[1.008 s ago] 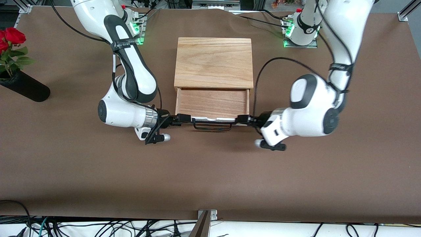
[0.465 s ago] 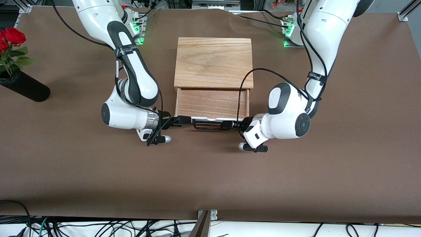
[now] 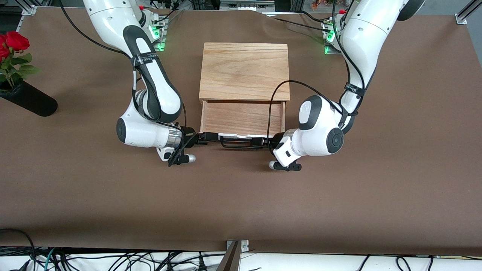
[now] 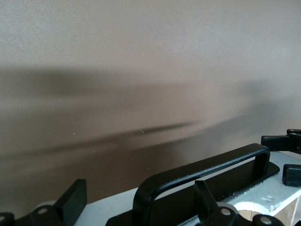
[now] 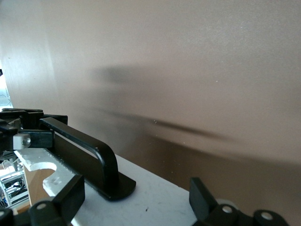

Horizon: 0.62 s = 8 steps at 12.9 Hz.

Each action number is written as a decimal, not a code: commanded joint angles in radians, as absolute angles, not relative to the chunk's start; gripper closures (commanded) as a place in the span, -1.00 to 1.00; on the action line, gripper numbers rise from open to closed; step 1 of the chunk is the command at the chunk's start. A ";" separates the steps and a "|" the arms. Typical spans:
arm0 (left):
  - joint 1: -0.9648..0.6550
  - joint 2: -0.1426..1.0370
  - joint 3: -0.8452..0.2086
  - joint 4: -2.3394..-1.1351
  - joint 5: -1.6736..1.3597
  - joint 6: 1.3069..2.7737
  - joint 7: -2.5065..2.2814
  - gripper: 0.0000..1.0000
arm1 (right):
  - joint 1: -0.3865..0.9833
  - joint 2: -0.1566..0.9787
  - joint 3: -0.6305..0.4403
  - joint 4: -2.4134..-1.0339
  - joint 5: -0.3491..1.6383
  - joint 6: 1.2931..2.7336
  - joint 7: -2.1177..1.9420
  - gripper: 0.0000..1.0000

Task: Close drawer with both arms simultaneously
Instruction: 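Push the drawer front into the cabinet with both grippers together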

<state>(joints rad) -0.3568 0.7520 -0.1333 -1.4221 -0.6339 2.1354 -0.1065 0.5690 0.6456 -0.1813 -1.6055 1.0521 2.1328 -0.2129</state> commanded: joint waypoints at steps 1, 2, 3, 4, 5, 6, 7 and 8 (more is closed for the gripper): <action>-0.359 0.716 -0.126 -1.470 -0.653 2.051 -0.092 -1.00 | 0.580 0.572 -0.179 -1.730 1.057 2.118 -0.239 -1.00; -0.353 0.712 -0.126 -1.467 -0.653 2.001 -0.092 -1.00 | 0.580 0.559 -0.179 -1.749 1.054 2.118 -0.239 -1.00; -0.350 0.707 -0.126 -1.466 -0.655 1.964 -0.092 -1.00 | 0.581 0.545 -0.179 -1.772 1.049 2.118 -0.239 -1.00; -0.344 0.704 -0.126 -1.466 -0.655 1.947 -0.091 -1.00 | 0.583 0.528 -0.178 -1.793 1.048 2.118 -0.241 -1.00; -0.338 0.704 -0.126 -1.466 -0.653 1.945 -0.091 -1.00 | 0.587 0.517 -0.178 -1.813 1.046 2.118 -0.241 -1.00; -0.339 0.704 -0.126 -1.470 -0.655 1.933 -0.092 -1.00 | 0.592 0.505 -0.178 -1.833 1.046 2.121 -0.241 -1.00; -0.339 0.704 -0.126 -1.470 -0.655 1.898 -0.091 -1.00 | 0.601 0.496 -0.178 -1.848 1.046 2.125 -0.241 -1.00; -0.337 0.704 -0.126 -1.470 -0.655 1.875 -0.091 -1.00 | 0.603 0.489 -0.178 -1.867 1.046 2.128 -0.241 -1.00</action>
